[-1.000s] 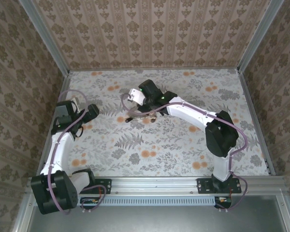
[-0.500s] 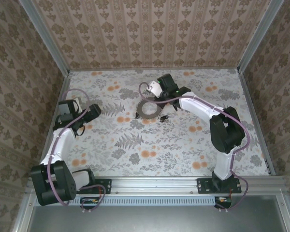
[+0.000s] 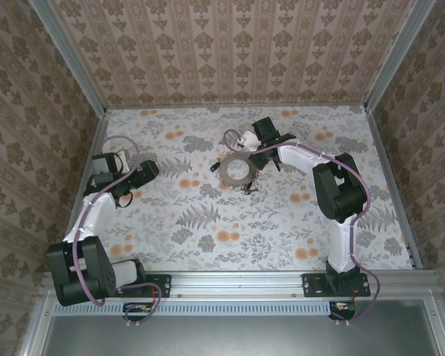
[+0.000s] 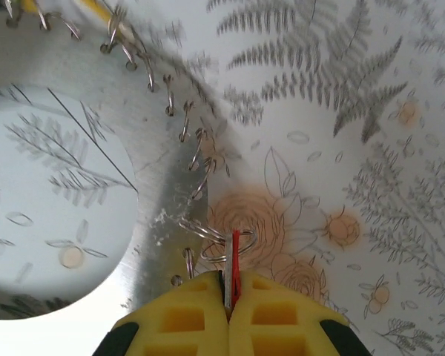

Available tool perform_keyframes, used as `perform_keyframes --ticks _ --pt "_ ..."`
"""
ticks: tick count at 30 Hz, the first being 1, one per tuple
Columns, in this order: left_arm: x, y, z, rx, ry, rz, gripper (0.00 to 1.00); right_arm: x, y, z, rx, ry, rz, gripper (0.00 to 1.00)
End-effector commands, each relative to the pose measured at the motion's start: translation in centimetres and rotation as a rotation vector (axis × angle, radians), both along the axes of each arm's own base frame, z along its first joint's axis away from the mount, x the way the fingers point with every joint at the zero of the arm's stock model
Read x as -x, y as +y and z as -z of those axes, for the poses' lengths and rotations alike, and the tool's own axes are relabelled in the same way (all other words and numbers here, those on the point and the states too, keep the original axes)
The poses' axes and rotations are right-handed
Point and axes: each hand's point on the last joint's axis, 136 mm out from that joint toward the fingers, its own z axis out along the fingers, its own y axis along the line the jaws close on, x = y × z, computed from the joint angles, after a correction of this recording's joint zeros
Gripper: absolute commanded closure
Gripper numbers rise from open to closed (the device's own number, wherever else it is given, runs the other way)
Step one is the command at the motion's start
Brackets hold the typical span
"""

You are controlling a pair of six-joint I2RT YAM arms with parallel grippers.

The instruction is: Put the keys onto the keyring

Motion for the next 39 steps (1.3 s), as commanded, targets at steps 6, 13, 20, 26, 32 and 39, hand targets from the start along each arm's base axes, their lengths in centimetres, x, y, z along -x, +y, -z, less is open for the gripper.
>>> perform_keyframes --ticks 6,13,20,26,32,39 --pt "-0.8 -2.8 -0.9 -0.026 -0.067 0.091 0.0 -0.7 -4.1 2.4 0.251 -0.037 -0.061 0.89" --pt "-0.9 -4.7 -0.9 -0.164 -0.096 0.12 0.0 -2.3 -8.7 1.3 0.417 -0.076 0.045 0.74" --pt "0.0 -4.0 -2.6 -0.249 -0.181 0.123 0.0 -1.7 -10.9 -3.5 0.243 -0.151 0.217 0.69" --pt "1.7 -6.8 -9.2 -0.479 -0.462 0.221 0.0 1.0 -10.0 -12.1 -0.166 -0.36 0.325 0.56" --pt "2.1 -5.9 -11.9 -0.612 -0.528 0.203 0.0 7.6 -10.7 -21.7 -0.347 -0.61 0.293 0.0" --pt "-0.4 -4.1 -6.7 -0.774 -0.485 0.136 0.0 11.9 -13.0 -19.4 -0.296 -0.808 0.274 0.01"
